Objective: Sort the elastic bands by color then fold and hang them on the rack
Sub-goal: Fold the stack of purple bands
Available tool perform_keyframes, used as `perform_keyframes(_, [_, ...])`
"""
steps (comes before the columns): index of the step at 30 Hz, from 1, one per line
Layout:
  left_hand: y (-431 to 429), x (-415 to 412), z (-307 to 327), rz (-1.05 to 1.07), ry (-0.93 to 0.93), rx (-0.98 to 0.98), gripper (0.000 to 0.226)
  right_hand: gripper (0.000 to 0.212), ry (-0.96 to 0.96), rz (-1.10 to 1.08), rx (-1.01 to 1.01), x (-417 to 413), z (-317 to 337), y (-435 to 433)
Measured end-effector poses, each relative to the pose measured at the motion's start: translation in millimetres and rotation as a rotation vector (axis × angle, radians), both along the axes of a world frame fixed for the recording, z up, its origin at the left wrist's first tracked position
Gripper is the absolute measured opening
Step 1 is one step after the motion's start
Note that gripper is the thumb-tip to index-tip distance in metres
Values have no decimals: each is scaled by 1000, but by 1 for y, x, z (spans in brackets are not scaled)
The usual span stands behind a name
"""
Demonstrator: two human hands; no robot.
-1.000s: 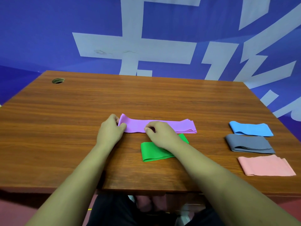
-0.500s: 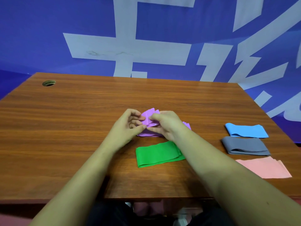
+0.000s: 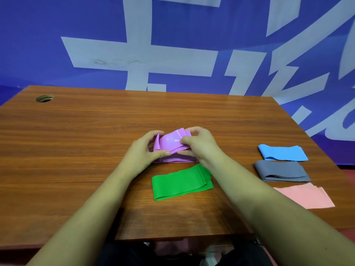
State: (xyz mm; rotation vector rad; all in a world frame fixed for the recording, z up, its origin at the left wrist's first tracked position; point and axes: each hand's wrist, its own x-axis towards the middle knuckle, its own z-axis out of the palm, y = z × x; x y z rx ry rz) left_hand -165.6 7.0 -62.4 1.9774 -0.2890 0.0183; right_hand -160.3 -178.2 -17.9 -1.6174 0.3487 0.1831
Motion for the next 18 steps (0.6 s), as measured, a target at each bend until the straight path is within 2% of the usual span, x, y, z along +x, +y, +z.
perform_keyframes(2, [1, 0, 0, 37, -12, -10, 66, 32, -93, 23, -111, -2, -2, 0])
perform_keyframes(4, [-1, 0, 3, 72, -46, -2, 67, 29, -146, 108, -154, -3, 0, 3])
perform_keyframes(7, [-7, 0, 10, 65, -92, 58, 71, 22, -96, 205, -112, -4, 6, 12])
perform_keyframes(11, [-14, 0, 12, 42, -149, 182, 79, 12, 44, 228, 39, -2, 13, 17])
perform_keyframes(15, [-21, 1, 11, 1, -139, 230, 89, 23, -8, 261, -76, -5, 12, 16])
perform_keyframes(18, [-23, 1, 8, -15, -153, 258, 94, 19, -56, 232, -152, -3, 9, 18])
